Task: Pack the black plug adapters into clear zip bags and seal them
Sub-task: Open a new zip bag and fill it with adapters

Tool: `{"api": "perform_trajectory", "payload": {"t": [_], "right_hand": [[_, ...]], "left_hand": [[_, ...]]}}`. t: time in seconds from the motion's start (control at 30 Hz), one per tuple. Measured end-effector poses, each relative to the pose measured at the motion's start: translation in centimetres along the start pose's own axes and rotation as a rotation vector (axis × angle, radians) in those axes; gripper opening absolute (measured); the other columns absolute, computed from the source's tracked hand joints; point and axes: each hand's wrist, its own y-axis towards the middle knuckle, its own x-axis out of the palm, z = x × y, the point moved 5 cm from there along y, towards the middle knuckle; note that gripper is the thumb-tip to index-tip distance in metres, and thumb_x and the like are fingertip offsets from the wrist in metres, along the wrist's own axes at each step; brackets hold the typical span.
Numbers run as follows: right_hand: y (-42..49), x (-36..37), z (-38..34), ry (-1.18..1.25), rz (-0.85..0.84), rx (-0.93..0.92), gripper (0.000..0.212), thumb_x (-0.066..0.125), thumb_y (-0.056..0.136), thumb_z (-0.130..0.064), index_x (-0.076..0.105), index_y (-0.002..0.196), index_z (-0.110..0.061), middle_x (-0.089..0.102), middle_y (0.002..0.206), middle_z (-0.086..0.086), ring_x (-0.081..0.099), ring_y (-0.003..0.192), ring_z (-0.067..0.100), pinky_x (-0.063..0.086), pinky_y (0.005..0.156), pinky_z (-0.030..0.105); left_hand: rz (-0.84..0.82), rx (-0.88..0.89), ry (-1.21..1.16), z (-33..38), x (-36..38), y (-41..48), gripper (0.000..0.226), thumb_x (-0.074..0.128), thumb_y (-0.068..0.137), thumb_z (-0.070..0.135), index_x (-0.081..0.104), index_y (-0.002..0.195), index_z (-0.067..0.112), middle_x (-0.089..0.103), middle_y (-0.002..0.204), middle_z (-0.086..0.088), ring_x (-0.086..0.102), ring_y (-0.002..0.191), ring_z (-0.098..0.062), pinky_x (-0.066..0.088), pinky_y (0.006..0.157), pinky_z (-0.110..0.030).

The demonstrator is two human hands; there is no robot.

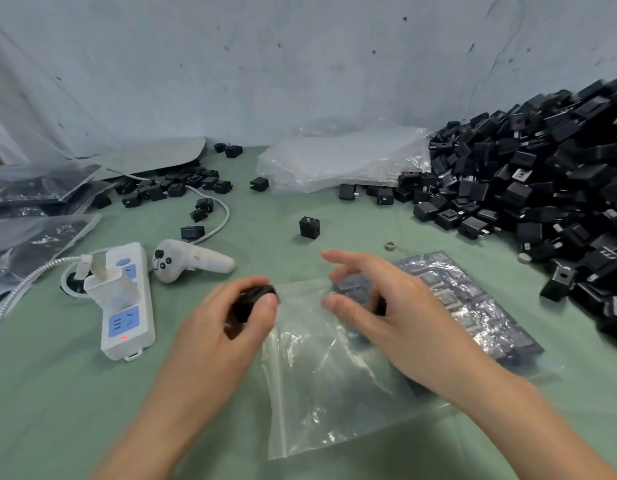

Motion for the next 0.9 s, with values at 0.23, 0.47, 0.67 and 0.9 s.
{"api": "perform_trajectory", "payload": {"t": [0.23,0.47,0.67,0.9], "right_hand": [[-0.2,-1.8,2.5,-0.075,0.139,0.057,0.026,0.048,0.096,-0.039,0.058,0.118,-0.048,0.061,0.103,-0.025,0.055,0.057,0.009,0.037,0.059,0.01],[-0.4,-2.0,3.2,-0.088,0.159,0.098,0.029,0.046,0.095,-0.035,0.057,0.118,-0.049,0.06,0.104,-0.026,0.054,0.055,0.015,0.039,0.06,0.013],[-0.6,-1.9,3.4,-0.092,0.159,0.106,0.029,0.046,0.096,-0.035,0.056,0.119,-0.049,0.059,0.103,-0.028,0.053,0.052,0.016,0.04,0.057,0.014],[-0.7,-2.0,3.5,-0.083,0.161,0.108,0.031,0.044,0.096,-0.038,0.052,0.124,-0.048,0.059,0.103,-0.027,0.055,0.053,0.017,0.042,0.059,0.018]], "left_hand": [[-0.143,-0.14,0.422,-4.3,0.4,-0.8,0.027,0.071,0.076,0.057,0.054,0.091,0.042,0.058,0.072,0.018,0.054,0.069,0.002,0.034,0.057,-0.018],[-0.422,0.054,0.279,-3.4,1.7,-1.9,0.029,0.064,0.086,0.053,0.064,0.11,0.036,0.06,0.096,0.021,0.055,0.091,-0.004,0.043,0.085,-0.024],[-0.408,0.117,0.387,-2.8,2.4,-1.8,0.054,0.053,0.068,0.079,0.061,0.089,0.03,0.058,0.088,0.017,0.049,0.091,-0.002,0.036,0.087,-0.023],[-0.416,0.208,0.347,-2.7,2.2,-2.1,0.038,0.041,0.077,0.085,0.053,0.105,0.062,0.053,0.099,0.026,0.047,0.1,0.002,0.031,0.089,-0.019]]}}
